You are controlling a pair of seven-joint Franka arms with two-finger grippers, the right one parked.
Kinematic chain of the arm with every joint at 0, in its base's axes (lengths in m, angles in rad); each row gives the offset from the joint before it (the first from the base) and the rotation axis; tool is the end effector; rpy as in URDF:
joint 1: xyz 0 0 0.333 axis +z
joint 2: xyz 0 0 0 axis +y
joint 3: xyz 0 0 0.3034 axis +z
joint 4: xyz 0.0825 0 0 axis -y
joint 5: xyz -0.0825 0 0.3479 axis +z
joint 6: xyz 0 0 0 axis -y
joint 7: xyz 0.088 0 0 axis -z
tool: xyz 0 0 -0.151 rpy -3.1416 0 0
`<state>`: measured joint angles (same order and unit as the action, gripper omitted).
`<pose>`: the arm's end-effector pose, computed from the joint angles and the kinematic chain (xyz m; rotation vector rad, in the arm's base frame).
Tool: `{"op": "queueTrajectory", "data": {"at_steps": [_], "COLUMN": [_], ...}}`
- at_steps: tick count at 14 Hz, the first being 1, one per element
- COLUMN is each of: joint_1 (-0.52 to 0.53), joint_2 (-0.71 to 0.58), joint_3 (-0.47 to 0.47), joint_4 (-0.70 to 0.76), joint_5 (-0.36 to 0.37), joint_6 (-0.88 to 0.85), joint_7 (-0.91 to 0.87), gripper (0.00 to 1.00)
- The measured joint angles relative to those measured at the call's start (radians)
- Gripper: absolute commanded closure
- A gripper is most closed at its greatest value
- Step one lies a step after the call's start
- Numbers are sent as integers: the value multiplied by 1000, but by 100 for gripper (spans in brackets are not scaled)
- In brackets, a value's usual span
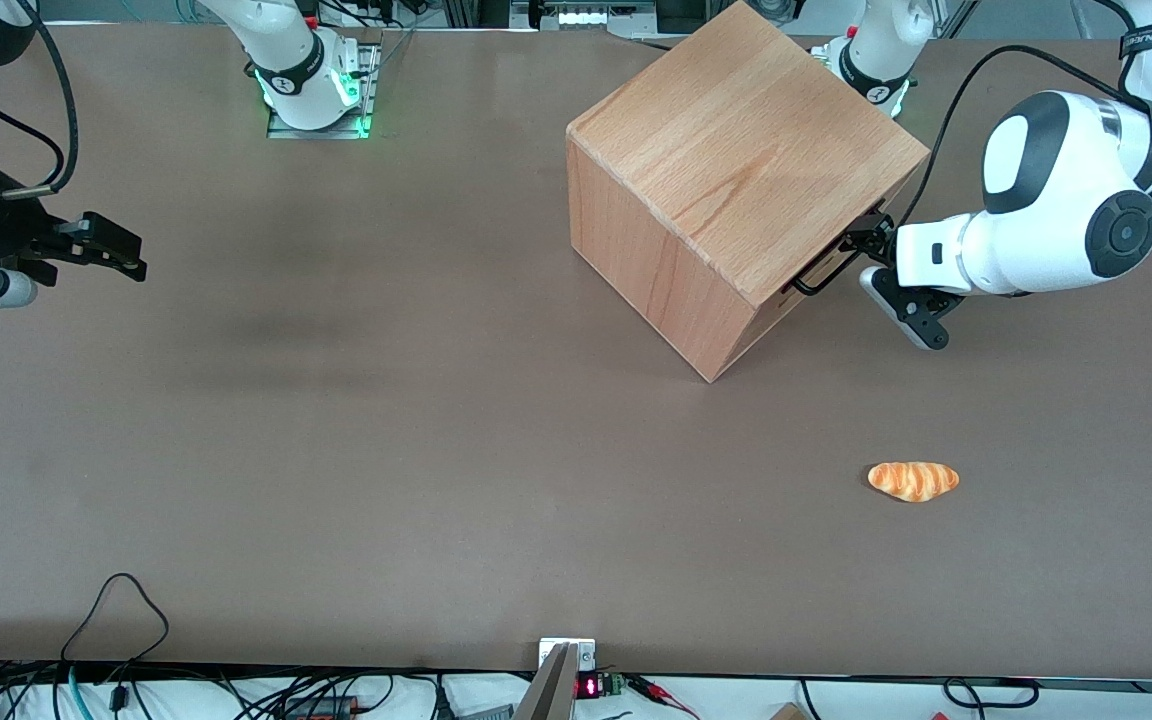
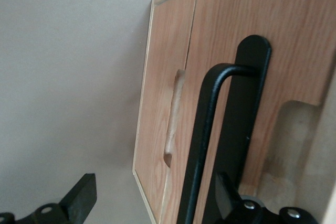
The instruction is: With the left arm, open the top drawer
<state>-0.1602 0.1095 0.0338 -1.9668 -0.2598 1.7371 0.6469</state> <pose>0.4861 -0.0968 0.3615 2.6338 -0.9399 -0.3733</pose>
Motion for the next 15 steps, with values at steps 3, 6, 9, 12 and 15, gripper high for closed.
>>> {"op": "queueTrajectory", "data": {"at_steps": [3, 6, 9, 12, 15], "joint_1": [0, 0, 0, -1, 0], "joint_2": [0, 0, 2, 4, 4], "joint_3": [0, -1, -2, -5, -5], "joint_4": [-23, -35, -56, -80, -80], "joint_5": [-1, -2, -3, -12, -13], "joint_6": [31, 50, 92, 133, 135], "joint_7": [15, 24, 25, 27, 29], "gripper": [0, 0, 0, 0, 0]}}
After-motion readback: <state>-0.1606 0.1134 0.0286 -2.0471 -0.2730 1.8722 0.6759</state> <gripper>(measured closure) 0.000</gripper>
